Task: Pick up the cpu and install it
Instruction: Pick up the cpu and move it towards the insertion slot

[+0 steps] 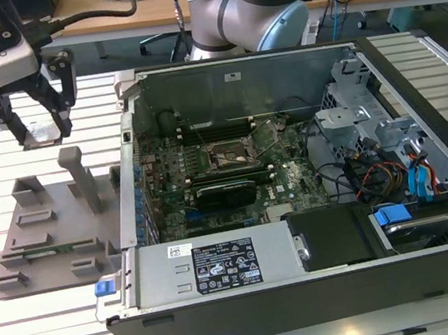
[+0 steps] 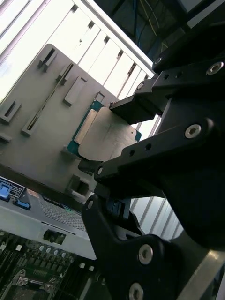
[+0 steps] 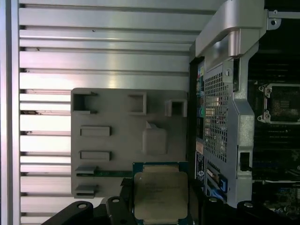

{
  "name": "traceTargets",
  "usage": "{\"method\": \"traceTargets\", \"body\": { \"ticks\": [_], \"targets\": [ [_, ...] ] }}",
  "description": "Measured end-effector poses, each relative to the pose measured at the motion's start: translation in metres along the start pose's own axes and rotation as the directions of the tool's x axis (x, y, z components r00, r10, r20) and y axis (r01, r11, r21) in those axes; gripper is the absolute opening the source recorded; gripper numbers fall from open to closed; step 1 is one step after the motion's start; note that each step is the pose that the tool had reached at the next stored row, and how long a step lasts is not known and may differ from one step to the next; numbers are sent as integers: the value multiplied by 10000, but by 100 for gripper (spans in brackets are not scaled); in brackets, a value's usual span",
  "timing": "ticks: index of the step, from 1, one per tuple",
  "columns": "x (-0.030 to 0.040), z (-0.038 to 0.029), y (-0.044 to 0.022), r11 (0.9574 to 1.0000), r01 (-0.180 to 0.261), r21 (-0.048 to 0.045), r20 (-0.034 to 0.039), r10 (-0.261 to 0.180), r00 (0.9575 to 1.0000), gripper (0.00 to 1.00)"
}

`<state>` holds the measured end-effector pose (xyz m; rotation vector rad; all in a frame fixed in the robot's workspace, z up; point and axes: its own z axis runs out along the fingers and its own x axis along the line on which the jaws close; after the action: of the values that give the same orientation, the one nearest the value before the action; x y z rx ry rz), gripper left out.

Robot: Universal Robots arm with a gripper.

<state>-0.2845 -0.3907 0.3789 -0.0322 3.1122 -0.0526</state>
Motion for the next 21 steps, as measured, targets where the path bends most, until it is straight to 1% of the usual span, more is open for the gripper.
{"method": "traceTargets", "body": {
  "ticks": [5,6,10,18,21],
  "targets": [
    [-102,3,-2,10000,0,0,-1,0,10000,55],
    [-151,4,-3,10000,0,0,0,0,10000,55],
    [-226,6,-4,10000,0,0,-1,0,10000,55],
    [-443,13,-9,10000,0,0,-1,0,10000,55],
    [-490,14,-10,10000,0,0,-1,0,10000,55]
  ]
}}
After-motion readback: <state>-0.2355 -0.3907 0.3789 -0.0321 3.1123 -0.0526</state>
